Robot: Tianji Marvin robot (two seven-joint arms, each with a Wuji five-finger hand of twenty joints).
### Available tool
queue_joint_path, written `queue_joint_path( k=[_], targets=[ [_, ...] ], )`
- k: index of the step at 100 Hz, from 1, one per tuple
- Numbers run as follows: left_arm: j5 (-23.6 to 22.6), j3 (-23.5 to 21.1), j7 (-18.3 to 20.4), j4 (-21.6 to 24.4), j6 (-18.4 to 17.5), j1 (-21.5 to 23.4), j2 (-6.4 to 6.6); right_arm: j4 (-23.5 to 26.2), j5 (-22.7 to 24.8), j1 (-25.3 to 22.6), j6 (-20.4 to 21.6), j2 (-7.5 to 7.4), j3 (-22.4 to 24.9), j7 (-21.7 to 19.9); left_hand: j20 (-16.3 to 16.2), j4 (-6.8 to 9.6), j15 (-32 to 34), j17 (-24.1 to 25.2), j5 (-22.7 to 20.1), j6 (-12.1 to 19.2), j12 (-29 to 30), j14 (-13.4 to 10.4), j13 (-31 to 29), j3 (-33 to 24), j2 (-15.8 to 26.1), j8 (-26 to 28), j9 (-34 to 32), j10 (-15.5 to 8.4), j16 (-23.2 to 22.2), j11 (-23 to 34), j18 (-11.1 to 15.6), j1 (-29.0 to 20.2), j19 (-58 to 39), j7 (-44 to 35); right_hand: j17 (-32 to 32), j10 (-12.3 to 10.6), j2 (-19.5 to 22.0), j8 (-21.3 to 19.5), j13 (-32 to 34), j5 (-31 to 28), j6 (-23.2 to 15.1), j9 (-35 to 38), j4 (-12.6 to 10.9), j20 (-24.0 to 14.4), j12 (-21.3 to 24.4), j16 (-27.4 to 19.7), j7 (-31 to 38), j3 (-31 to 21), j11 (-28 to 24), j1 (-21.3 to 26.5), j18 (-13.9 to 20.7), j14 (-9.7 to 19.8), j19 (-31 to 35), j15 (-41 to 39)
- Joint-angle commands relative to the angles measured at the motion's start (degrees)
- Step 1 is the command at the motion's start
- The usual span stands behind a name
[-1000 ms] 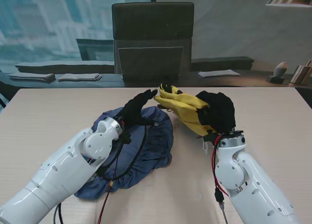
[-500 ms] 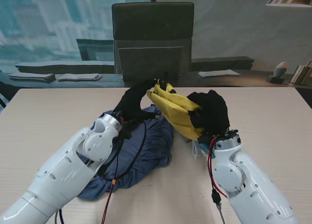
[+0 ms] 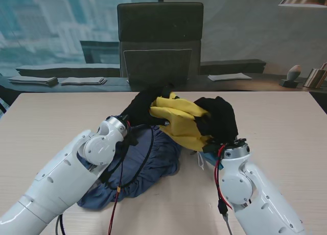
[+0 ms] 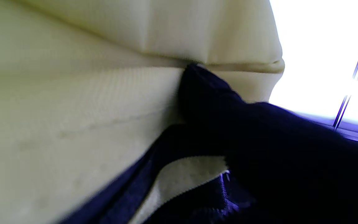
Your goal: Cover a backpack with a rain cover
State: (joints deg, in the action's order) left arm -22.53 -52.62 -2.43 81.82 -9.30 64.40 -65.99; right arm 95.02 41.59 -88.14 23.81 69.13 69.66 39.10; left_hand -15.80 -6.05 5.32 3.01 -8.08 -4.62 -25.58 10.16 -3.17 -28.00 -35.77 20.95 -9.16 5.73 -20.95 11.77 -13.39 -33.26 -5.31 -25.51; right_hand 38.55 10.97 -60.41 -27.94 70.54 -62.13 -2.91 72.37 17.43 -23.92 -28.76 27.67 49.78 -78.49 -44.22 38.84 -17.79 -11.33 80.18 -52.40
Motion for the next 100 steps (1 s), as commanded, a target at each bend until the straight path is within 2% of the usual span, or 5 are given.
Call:
queue_joint_path(
  k=[1, 14, 33, 54, 100],
  targets=[
    [-1.0, 1.0, -0.2, -1.3, -0.5, -1.5, -1.40, 1.7, -0.8, 0.4, 0.7, 0.52, -0.3, -1.3, -0.6, 1.72, 4.3, -0.2, -4.3, 8.5, -3.4, -0.9, -1.1, -2.4, 0.1, 7.5, -4.3, -2.2, -2.4, 9.0, -1.8, -1.7, 3.3, -16.6, -0.8, 1.5, 6.1, -6.1, 3.8, -7.6, -9.2, -0.8, -0.2, -1.0, -1.4, 1.0, 7.9, -4.7, -1.8, 6.5, 2.5, 1.8, 0.3, -2.0],
    [4.7, 2.4, -0.7, -2.7, 0.2, -2.7, -2.89, 1.0, 0.8, 0.8, 0.5, -0.06, -0.3, -2.1, 0.9, 1.98, 14.8, -4.2, -27.3, 21.9, -1.7, -1.5, -13.0, 3.4, 9.4, 16.1, -24.8, -4.1, -4.0, 17.5, -2.6, -15.1, 2.6, -35.9, -1.0, 1.1, 7.4, -5.9, 3.2, -5.5, -9.3, -1.3, 0.0, -1.2, -1.1, 1.1, 7.0, -3.6, -1.5, 6.0, 2.2, 2.1, 0.0, -1.7],
    [10.4, 1.8, -1.8, -3.1, 2.0, -2.8, -4.13, 2.1, 1.6, -2.6, -0.4, -1.06, 2.9, -5.5, 6.5, 0.83, 26.6, -19.4, -19.4, 12.9, -8.4, 5.2, -26.8, 9.9, 18.7, 28.5, -37.8, 0.5, -6.9, 20.3, -7.1, -24.6, -4.2, -39.9, -17.1, -3.1, 13.5, 2.6, -15.8, 18.1, -7.3, -18.9, -0.9, -2.7, 4.3, 0.1, -3.2, 6.4, -0.8, -8.0, 2.0, 4.1, -6.5, 7.7],
    [14.8, 1.1, -0.7, -2.6, 3.4, -2.5, -4.53, 6.4, 2.5, -10.6, -3.4, -2.78, 9.8, -13.1, -6.6, 3.65, 34.9, -8.8, -11.6, 5.2, -21.0, 9.7, -25.2, 22.4, 24.9, 32.9, -33.5, 1.8, -13.9, 26.7, -3.9, -33.7, -36.9, -46.2, -42.1, -6.2, 6.1, 9.7, -49.7, 51.5, 1.3, -54.5, -4.5, -3.5, 9.3, -8.2, -16.2, 10.4, 5.9, -30.1, 7.6, 9.3, -22.0, 23.6],
    [11.7, -0.4, -3.4, -0.4, 0.8, 0.8, -4.10, 2.4, 3.2, -11.8, -17.0, -3.01, 5.4, -13.9, -7.9, 3.79, 34.5, -8.2, -12.3, 5.2, -21.2, 9.1, -25.5, 19.4, 23.5, 33.0, -34.6, 1.3, -13.1, 25.9, 0.7, -32.0, -40.6, -46.3, -41.3, -2.9, 2.7, 14.7, -51.9, 55.3, 5.2, -58.9, -3.7, -5.1, 11.1, -11.4, -16.1, 8.7, 8.1, -31.1, 7.2, 7.3, -31.3, 31.8]
  ],
)
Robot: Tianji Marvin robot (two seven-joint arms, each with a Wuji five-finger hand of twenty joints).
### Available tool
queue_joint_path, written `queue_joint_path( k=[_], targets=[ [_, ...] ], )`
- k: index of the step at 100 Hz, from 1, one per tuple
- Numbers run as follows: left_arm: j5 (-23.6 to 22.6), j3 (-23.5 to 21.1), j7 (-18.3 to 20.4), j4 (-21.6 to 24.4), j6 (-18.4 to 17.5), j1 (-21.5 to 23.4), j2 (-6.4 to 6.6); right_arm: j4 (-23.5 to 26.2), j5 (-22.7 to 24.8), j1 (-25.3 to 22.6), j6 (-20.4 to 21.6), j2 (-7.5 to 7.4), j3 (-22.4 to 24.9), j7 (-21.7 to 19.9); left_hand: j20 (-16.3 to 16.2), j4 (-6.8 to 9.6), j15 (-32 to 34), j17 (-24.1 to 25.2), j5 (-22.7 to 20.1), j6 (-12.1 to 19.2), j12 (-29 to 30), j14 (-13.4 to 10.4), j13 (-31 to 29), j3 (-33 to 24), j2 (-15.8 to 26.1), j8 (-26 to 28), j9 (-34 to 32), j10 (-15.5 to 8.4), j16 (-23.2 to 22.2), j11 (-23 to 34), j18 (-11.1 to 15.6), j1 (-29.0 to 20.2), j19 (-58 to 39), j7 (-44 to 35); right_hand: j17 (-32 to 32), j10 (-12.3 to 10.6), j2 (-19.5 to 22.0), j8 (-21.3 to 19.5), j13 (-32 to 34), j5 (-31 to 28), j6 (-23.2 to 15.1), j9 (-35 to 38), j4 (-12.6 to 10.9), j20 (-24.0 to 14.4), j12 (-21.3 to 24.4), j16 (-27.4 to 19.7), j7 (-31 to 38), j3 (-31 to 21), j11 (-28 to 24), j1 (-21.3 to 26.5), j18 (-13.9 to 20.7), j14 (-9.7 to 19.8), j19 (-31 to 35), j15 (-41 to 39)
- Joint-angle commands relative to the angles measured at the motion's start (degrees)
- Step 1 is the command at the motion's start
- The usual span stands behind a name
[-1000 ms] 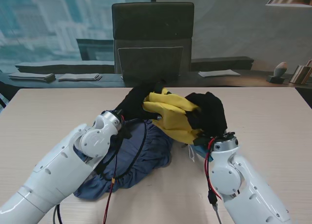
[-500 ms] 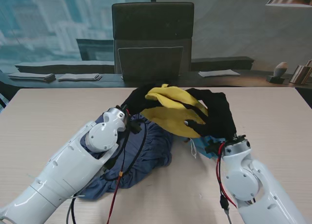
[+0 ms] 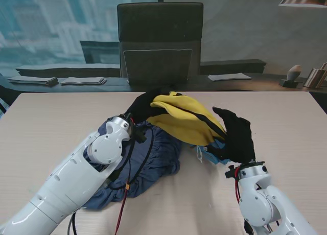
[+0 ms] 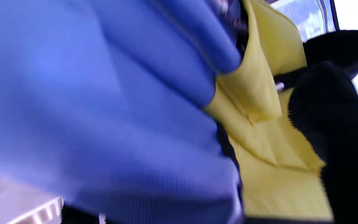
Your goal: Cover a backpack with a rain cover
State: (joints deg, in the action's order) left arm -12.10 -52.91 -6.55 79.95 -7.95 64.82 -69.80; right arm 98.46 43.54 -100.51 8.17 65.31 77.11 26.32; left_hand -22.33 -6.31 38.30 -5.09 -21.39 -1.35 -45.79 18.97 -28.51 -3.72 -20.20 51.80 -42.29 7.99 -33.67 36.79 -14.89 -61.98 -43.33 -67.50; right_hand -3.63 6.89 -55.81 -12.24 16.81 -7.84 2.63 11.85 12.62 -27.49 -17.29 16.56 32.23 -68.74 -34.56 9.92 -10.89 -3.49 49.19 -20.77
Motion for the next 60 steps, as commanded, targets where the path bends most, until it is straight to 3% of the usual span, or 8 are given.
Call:
queue_joint_path(
  k=[1, 12, 27, 34, 38, 44, 52, 60],
  targets=[
    [1.3, -0.1, 0.7, 1.5, -0.6, 0.5, -0.29, -1.3, 1.4, 0.8, -1.7, 0.82, -2.4, -0.9, -1.4, 4.05, 1.5, -0.1, 1.1, 1.9, -1.0, 0.3, -0.2, -4.9, 8.0, 2.2, -1.4, -1.0, -0.3, 0.9, 2.2, -3.3, -2.6, -4.4, 1.2, 1.3, -1.9, -1.1, 2.2, 0.8, -0.5, 2.0, 1.1, -1.6, -0.4, -0.3, 1.6, -1.0, -1.7, -2.0, 0.2, -0.7, -0.1, 0.0],
    [1.3, -0.4, 0.2, 2.0, -1.1, 1.2, -0.30, -4.3, 3.1, 3.4, -4.7, 1.04, -5.6, 2.2, -1.4, 3.95, 1.3, 0.0, 1.0, 2.1, -0.9, 0.1, -0.1, -5.4, 7.8, 2.3, -1.4, -1.1, -0.2, 0.7, 2.7, -3.2, -2.5, -4.5, 6.2, 1.9, -2.1, -4.6, 9.5, -4.1, -2.6, 8.3, 0.7, -3.6, -2.5, 1.9, 6.1, -0.6, -6.1, 1.6, -2.2, -3.0, 6.1, -5.4],
    [4.1, -0.4, 0.6, 2.3, -1.8, 1.6, -0.53, -8.8, 2.2, 7.3, -4.8, 2.17, -9.0, 7.7, -1.3, 3.89, 1.2, 0.0, 0.9, 1.9, -1.0, 0.2, -0.3, -5.9, 7.5, 2.3, -1.7, -1.2, 0.0, 0.6, 2.7, -2.9, -2.5, -4.5, 18.6, -1.2, 0.3, -11.6, 24.3, -17.3, -8.2, 23.6, -0.9, -6.2, -7.3, 8.2, 11.6, 0.3, -15.7, 10.7, -4.3, -3.1, 21.8, -21.2],
    [5.1, -0.2, 1.4, 2.3, -2.4, 1.6, -0.48, -11.6, 1.2, 9.7, -4.4, 3.57, -11.0, 14.6, -1.4, 3.93, 1.3, -0.3, 0.9, 1.9, -0.9, 0.2, -0.5, -6.3, 7.2, 2.3, -1.7, -1.2, 0.0, 0.5, 2.8, -2.5, -2.7, -4.5, 26.2, -1.2, 2.4, -14.3, 35.3, -31.1, -11.2, 37.4, -2.6, -7.5, -10.8, 11.4, 16.0, -1.8, -22.4, 17.6, -5.0, -3.8, 29.5, -32.3],
    [5.0, -0.1, 1.5, 2.3, -2.9, 1.7, -0.41, -12.8, 0.4, 10.8, -3.6, 4.35, -11.7, 17.6, -1.4, 3.98, 1.3, -0.6, 0.9, 1.9, -0.8, 0.1, -0.8, -6.5, 7.0, 2.3, -2.0, -1.3, 0.1, 0.4, 2.9, -2.1, -2.8, -4.5, 30.6, -0.5, 1.9, -6.5, 41.4, -36.7, -14.9, 45.4, 5.0, -7.4, -13.2, 12.1, 26.2, -1.2, -24.8, 24.1, -6.0, -4.6, 33.9, -38.5],
    [4.8, -0.3, 1.4, 2.2, -3.4, 1.8, -0.37, -13.6, -1.1, 11.9, -1.8, 5.18, -12.2, 19.7, -1.3, 3.22, 1.2, -1.1, 0.2, 2.4, -0.1, -0.2, -1.5, -10.5, 5.7, 1.8, -2.6, -1.4, 0.5, 0.3, 2.9, 0.4, -3.0, -4.0, 35.7, 1.2, 4.1, -7.1, 48.3, -46.1, -16.2, 53.8, 4.5, -8.1, -16.4, 13.0, 31.5, -2.7, -26.2, 27.8, -8.2, -6.2, 38.0, -43.5],
    [5.1, -1.0, 1.6, 2.4, -3.4, 2.3, -0.23, -13.2, -3.1, 12.4, -0.5, 5.69, -12.1, 19.5, -1.3, 3.59, 0.6, -1.4, -1.8, 3.3, 1.6, -0.1, -2.0, -11.5, 4.0, -0.4, -3.6, -1.1, 0.9, -0.9, 3.3, 1.8, -3.0, -2.1, 37.2, 3.5, 6.2, -12.2, 51.1, -49.4, -16.4, 56.4, 3.8, -9.3, -21.4, 14.1, 31.0, -4.3, -26.6, 28.0, -9.8, -7.9, 41.1, -47.4],
    [3.6, -2.0, 1.9, 2.7, -3.7, 2.8, 0.28, -13.3, -4.2, 13.3, 0.7, 6.19, -11.8, 20.6, -0.9, 2.60, -2.3, -0.4, -0.7, 4.1, 12.7, -0.9, 0.2, -20.3, -1.8, -6.5, 0.9, -0.4, 3.0, -2.7, 4.0, 15.4, -2.1, 4.6, 39.2, 5.6, 4.6, -15.0, 54.0, -50.9, -14.2, 59.5, 4.3, -10.8, -23.9, 14.9, 30.5, -7.5, -26.3, 28.0, -11.3, -9.0, 42.8, -50.2]
  ],
)
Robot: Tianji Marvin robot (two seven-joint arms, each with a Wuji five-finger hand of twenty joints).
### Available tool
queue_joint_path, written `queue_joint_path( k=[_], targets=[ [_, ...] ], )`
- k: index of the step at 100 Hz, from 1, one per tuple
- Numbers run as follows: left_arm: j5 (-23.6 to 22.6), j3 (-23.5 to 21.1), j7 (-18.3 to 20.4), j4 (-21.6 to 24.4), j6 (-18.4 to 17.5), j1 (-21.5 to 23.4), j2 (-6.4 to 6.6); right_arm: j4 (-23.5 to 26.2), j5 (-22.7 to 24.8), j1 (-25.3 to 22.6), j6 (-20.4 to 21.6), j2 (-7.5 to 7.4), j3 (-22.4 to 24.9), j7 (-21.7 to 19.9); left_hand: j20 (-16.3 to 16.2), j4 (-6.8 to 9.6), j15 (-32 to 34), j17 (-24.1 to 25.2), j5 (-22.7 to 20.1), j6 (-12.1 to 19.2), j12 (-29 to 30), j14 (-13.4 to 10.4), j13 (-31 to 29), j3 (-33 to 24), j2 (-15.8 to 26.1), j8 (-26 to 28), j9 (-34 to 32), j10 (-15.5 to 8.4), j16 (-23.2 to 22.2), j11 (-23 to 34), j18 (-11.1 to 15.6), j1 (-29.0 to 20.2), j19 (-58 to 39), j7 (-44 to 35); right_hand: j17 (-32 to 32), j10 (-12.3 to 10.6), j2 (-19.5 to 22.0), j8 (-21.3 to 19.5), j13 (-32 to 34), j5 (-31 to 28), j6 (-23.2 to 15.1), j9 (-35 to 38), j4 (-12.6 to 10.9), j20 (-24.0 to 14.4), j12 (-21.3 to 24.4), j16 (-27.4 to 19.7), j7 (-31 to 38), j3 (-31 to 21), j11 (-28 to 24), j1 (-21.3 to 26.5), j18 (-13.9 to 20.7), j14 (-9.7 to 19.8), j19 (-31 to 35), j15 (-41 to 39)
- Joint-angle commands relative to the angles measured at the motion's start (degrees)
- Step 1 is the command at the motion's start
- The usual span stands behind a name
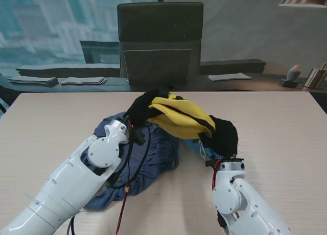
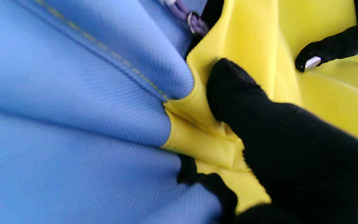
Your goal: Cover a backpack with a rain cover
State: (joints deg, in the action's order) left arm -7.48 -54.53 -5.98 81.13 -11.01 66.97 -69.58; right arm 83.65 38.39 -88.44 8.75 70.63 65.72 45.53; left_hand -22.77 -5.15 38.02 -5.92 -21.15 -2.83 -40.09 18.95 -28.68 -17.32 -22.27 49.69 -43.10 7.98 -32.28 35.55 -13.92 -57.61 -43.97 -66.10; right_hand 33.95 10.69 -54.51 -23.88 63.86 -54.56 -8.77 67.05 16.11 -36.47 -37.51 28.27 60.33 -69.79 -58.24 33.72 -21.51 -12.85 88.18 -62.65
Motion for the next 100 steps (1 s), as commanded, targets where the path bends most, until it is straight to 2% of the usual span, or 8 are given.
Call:
queue_joint_path(
  k=[1, 7, 24, 43, 61, 67, 79, 100],
  targets=[
    [-1.5, -0.5, 1.3, 1.5, -0.7, 0.7, 0.12, 1.4, 0.9, 1.4, 0.2, 0.94, -0.3, 1.6, -0.4, 1.33, -2.4, 0.6, -0.7, 4.7, 7.7, -1.0, 0.7, -8.7, -0.3, -5.0, 2.4, -0.2, 1.8, -2.0, 3.0, 13.9, -1.3, 5.0, 1.8, 1.9, 3.2, -3.6, 7.3, -4.4, -2.6, 4.6, 0.8, -1.8, -3.8, 3.2, 2.5, -6.7, -2.7, 4.3, -0.8, 0.3, 3.9, -8.5],
    [-4.0, -1.4, 1.1, 1.6, -1.6, 1.1, 0.62, 1.2, 0.1, 2.3, 1.1, 1.33, 0.1, 2.4, 0.2, 1.81, -4.8, 2.4, 2.4, 2.8, 10.2, -1.7, 4.4, -14.7, -3.2, -8.8, 8.4, 0.2, 2.9, -5.0, 4.0, 24.0, -0.1, 14.4, 2.4, 2.9, 2.0, -4.7, 8.3, -5.2, -1.7, 5.6, 1.2, -2.1, -4.8, 3.4, 2.5, -8.7, -2.4, 4.5, -1.5, -0.4, 4.0, -8.9],
    [-11.0, -6.5, 5.6, 4.2, -4.2, 3.2, 3.49, -0.2, -1.4, 5.3, 3.1, 2.31, 1.6, 5.4, 2.9, 1.18, -11.4, 8.0, 12.4, 0.9, 15.2, -5.1, 16.4, -0.5, -5.2, -26.0, 25.0, -1.0, 6.2, -11.2, 6.7, 26.0, 4.9, 28.0, 4.0, 4.4, 0.3, -5.5, 10.5, -7.1, -0.3, 7.7, 1.5, -2.2, -5.3, 3.7, 2.8, -11.2, -1.8, 5.2, -2.6, -1.1, 3.8, -8.9],
    [-15.6, -13.0, 9.9, 7.5, -3.1, 6.8, 5.57, -2.7, -1.7, 7.8, 6.1, 2.85, 3.1, 8.1, 3.6, 1.50, -13.6, 8.8, 13.0, 0.9, 16.2, -5.7, 19.0, 1.5, -4.9, -28.0, 28.5, -1.0, 7.2, -12.9, 6.9, 25.1, 6.1, 30.1, 3.8, 5.4, -0.7, -5.9, 10.6, -7.8, 0.7, 8.1, 1.6, -2.3, -5.7, 4.1, 3.1, -12.5, -1.6, 5.8, -3.2, -1.9, 3.3, -8.9],
    [-28.1, -17.5, 8.6, 9.5, -0.7, 10.3, 6.82, -0.9, -2.3, 7.6, 8.5, 2.97, 4.8, 8.0, 4.2, 2.36, -15.0, 9.2, 12.7, 1.9, 16.6, -6.3, 20.5, 0.5, -5.5, -28.0, 29.4, -1.5, 7.8, -13.0, 5.8, 23.3, 7.4, 29.3, 3.9, 5.5, -1.0, -6.0, 10.6, -7.9, 0.6, 8.1, 1.8, -2.4, -5.9, 4.4, 3.0, -13.0, -1.6, 5.9, -3.2, -1.7, 3.2, -8.9],
    [-32.6, -18.6, 12.3, 10.1, 0.9, 11.0, 7.95, 0.1, -2.0, 7.1, 9.2, 2.81, 5.1, 7.6, 6.3, 2.21, -16.8, 9.3, 13.1, 2.1, 17.5, -7.1, 21.7, -0.2, -5.4, -29.3, 30.9, -1.8, 8.7, -14.0, 4.4, 23.9, 11.5, 31.3, 3.9, 5.4, -0.9, -6.0, 10.6, -8.0, 0.3, 8.1, 1.9, -2.4, -5.9, 4.5, 3.0, -12.9, -1.6, 5.7, -3.2, -1.7, 3.2, -8.9],
    [-38.2, -18.4, 25.4, 11.0, 6.2, 10.7, 10.39, 3.1, -2.3, 5.6, 10.0, 2.49, 5.4, 5.4, 12.5, 2.29, -28.1, 9.4, 12.5, 0.9, 23.7, -7.9, 25.0, 5.2, -3.4, -35.5, 33.7, -0.2, 13.4, -26.7, 1.5, 23.3, 25.2, 43.4, 3.9, 5.4, -0.8, -6.1, 10.6, -7.9, 0.3, 8.1, 1.9, -2.4, -5.9, 4.5, 3.0, -12.9, -1.5, 5.6, -3.2, -1.6, 3.2, -8.8],
    [-44.0, -13.2, 32.0, 6.3, 10.9, 7.2, 11.66, 7.7, -4.9, 3.3, 10.1, 2.80, 4.5, 3.3, 11.6, 2.06, -31.4, 10.2, 12.1, -2.3, 22.4, -6.5, 26.2, 9.4, -3.2, -38.6, 35.1, 0.9, 12.3, -29.4, -0.9, 23.7, 30.8, 49.7, 4.2, 5.1, -0.8, -6.2, 10.7, -7.9, 0.1, 8.2, 1.9, -2.3, -5.9, 4.7, 2.9, -12.8, -1.4, 5.5, -2.8, -1.2, 2.7, -8.6]
  ],
)
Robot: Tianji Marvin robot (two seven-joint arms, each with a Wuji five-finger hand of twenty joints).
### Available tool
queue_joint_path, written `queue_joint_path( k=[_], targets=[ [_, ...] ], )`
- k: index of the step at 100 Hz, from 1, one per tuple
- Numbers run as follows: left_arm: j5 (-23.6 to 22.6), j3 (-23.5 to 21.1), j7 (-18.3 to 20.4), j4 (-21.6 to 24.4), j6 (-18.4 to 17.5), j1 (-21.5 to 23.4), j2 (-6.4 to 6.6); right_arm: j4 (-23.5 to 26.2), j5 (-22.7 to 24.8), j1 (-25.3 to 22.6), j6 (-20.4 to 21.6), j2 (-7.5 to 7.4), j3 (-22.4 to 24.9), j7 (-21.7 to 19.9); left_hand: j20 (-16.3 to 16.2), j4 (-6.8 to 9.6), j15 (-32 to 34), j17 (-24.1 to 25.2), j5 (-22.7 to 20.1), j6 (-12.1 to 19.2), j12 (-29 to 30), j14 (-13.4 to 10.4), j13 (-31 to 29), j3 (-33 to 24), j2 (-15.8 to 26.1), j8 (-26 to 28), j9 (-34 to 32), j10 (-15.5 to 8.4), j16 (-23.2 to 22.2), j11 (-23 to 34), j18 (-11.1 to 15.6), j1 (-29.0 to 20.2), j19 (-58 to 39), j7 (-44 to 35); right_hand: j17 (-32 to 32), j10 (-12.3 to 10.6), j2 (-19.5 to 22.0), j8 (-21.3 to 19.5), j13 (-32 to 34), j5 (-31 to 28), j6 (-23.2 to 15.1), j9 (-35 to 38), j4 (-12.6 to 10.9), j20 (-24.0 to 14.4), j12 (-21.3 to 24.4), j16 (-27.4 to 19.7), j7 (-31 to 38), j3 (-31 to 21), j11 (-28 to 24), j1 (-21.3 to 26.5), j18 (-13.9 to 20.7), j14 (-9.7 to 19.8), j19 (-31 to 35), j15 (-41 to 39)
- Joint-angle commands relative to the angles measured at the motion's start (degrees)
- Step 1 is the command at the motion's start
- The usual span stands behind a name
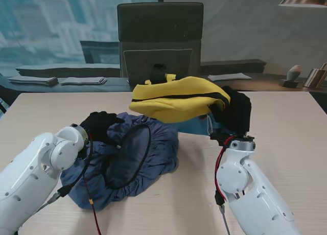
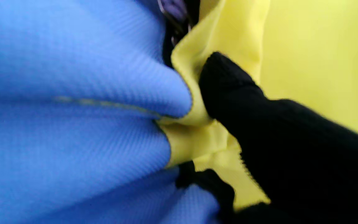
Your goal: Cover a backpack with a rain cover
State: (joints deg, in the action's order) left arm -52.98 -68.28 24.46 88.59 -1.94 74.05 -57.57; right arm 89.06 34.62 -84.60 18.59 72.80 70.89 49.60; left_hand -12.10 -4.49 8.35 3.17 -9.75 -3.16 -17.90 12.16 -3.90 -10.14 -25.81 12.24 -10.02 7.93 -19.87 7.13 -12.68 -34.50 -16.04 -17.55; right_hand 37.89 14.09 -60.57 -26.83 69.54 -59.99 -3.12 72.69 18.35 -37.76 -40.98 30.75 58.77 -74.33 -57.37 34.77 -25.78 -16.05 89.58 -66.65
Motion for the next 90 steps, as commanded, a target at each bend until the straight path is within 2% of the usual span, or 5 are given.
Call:
queue_joint_path(
  k=[1, 38, 62, 82, 90],
  targets=[
    [1.5, 0.8, 1.8, -1.4, 2.1, 0.0, -0.32, 2.6, -1.5, -0.7, 0.2, 0.67, -0.8, -0.9, 0.8, 1.40, -1.7, 1.1, 0.7, -2.1, 0.2, 0.3, 1.4, 2.3, 0.3, -1.1, 2.0, 0.9, -0.1, -1.0, -2.2, 0.5, 2.9, 1.1, 0.3, 1.7, 5.3, -3.2, 5.0, -2.5, -5.6, 2.5, -0.3, -1.0, -2.4, 2.2, 4.4, -8.3, -2.3, 4.4, 1.5, 2.0, 1.3, -4.6],
    [-2.1, 6.1, 7.1, -4.0, 8.3, 0.0, 0.58, 7.6, -8.9, -1.8, -4.6, 1.60, -5.3, -5.4, -2.3, 2.55, 6.0, -0.7, 0.7, -5.2, -6.2, -0.7, -1.1, -0.2, -2.2, -1.2, 0.7, -0.6, -4.4, 3.6, -2.8, -3.6, 5.2, 1.6, 0.7, 1.6, 5.6, -4.2, 4.9, -1.1, -4.9, 1.7, -0.4, -1.8, -2.8, 3.2, 4.0, -7.8, -2.3, 4.6, 0.7, 2.3, -0.8, -4.2],
    [-1.3, 8.0, 5.2, -7.4, 9.9, -0.4, 0.50, 8.0, -15.4, -1.0, -7.2, 3.24, -8.8, -5.2, -6.4, 0.74, 19.2, -2.3, 0.4, -4.6, -12.2, 0.8, -12.3, -24.8, -8.7, 8.6, -5.4, 2.2, -8.7, 20.1, 2.6, -2.1, -18.4, -18.0, 0.8, 1.5, 5.5, -4.6, 4.7, -0.5, -4.8, 1.1, -0.5, -2.5, -2.8, 3.7, 3.9, -7.7, -2.3, 4.8, 0.5, 2.4, -2.5, -3.0],
    [10.0, 12.0, -0.3, -12.7, 10.8, -3.0, -0.77, 6.4, -18.2, 0.4, -7.9, 4.39, -11.2, -4.3, -13.3, 0.63, 32.0, -14.7, -11.3, -0.2, -14.4, 0.8, -30.9, -36.8, -2.7, 16.2, -23.7, 1.0, -12.6, 29.8, 5.7, -10.3, -34.9, -32.3, 0.5, 0.2, 5.8, -5.7, 3.9, 0.5, -6.3, 0.1, -0.5, -2.9, -2.4, 4.0, 3.6, -7.6, -2.3, 4.5, 1.5, 3.4, -4.4, -1.1],
    [16.1, 13.1, -3.3, -14.1, 11.5, -3.5, -1.93, 5.8, -19.7, 0.9, -7.7, 4.86, -11.7, -4.0, -14.0, -2.61, 33.0, -17.1, -14.2, 0.9, -19.4, 1.8, -34.1, -32.3, -1.8, 14.3, -28.9, 1.4, -12.9, 27.5, 4.5, -16.6, -36.9, -34.4, 0.1, 0.2, 5.9, -5.9, 3.5, 0.5, -6.3, -0.3, -0.5, -2.8, -2.3, 4.2, 3.5, -7.3, -2.3, 4.6, 1.5, 3.3, -5.4, -0.6]
  ],
)
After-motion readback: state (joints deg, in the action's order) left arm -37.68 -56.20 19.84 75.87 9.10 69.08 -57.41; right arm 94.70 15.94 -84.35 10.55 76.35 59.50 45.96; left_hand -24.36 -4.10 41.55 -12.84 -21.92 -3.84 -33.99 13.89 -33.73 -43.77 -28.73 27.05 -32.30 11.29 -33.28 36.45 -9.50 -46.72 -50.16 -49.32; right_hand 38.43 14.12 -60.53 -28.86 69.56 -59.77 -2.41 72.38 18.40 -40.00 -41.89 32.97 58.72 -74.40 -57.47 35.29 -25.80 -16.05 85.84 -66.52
